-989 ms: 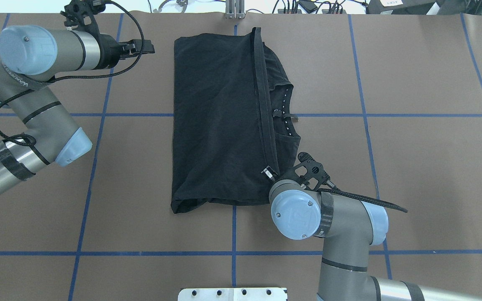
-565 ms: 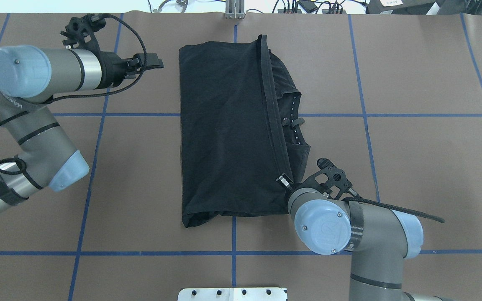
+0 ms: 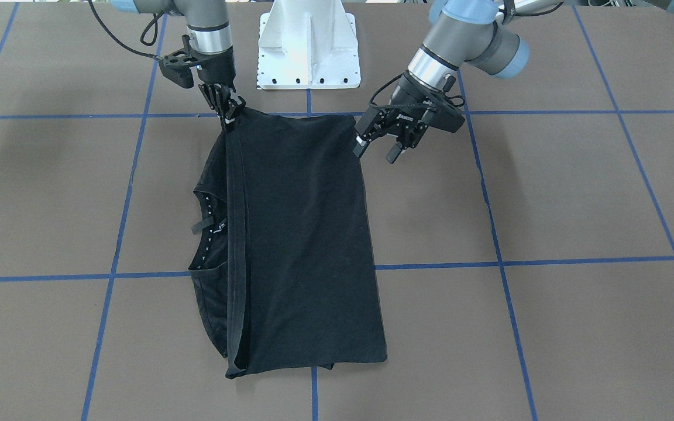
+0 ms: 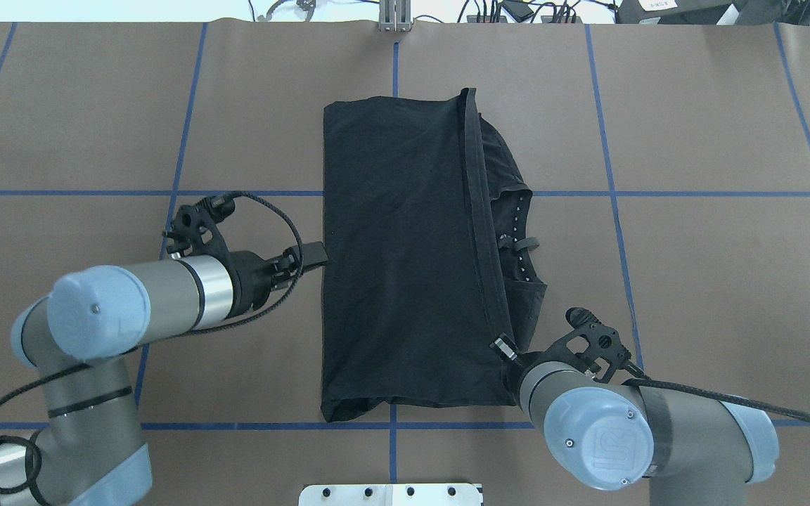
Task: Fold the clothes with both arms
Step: 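Bring the left gripper to the shirt's near edge beside the right gripper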
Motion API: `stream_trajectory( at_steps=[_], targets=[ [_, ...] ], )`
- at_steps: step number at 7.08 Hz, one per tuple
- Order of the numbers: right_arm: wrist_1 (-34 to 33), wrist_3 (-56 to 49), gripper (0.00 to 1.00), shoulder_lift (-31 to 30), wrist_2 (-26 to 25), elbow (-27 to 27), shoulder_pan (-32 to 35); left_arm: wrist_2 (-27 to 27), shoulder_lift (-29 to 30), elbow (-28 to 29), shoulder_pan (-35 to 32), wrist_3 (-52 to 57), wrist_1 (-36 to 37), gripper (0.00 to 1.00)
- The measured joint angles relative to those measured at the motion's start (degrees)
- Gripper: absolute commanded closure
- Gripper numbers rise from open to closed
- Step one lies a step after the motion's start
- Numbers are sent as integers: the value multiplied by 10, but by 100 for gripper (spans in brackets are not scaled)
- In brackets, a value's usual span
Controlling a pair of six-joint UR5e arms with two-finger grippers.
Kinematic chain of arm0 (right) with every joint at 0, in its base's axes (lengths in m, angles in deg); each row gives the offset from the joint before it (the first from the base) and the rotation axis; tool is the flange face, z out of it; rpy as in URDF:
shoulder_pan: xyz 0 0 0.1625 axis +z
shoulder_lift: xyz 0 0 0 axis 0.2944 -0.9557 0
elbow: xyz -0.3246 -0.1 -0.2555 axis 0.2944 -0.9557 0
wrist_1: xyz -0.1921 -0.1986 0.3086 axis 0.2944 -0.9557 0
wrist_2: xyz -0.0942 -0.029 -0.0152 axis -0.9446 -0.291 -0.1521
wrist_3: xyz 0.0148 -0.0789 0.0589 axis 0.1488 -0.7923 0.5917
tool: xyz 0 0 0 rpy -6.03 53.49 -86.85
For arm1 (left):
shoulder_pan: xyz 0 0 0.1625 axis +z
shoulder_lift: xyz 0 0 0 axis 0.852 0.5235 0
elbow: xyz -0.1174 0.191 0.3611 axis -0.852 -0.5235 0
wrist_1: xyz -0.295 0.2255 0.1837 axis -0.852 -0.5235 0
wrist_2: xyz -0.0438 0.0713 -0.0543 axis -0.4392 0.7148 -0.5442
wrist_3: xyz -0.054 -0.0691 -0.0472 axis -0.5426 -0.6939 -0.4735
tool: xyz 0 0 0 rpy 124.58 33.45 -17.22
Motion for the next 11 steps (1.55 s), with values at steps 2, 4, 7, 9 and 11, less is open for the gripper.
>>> stream_trajectory(
  at_steps=[2,4,7,9,11],
  targets=[
    [1,1,100,-6,0,8,-3,29,-3,-6,71,-36,39,39],
    [1,1,100,-6,0,10,-3,33,-4,-9,117,-58,57,39],
    [2,7,100,-7,0,13,-4,34,-3,-26,155,-83,109,39],
    [2,10,100,-7,0,15,-4,34,-1,-28,165,-92,121,39],
    [2,11,100,-8,0,15,-4,33,1,-24,167,-93,122,42]
  ],
)
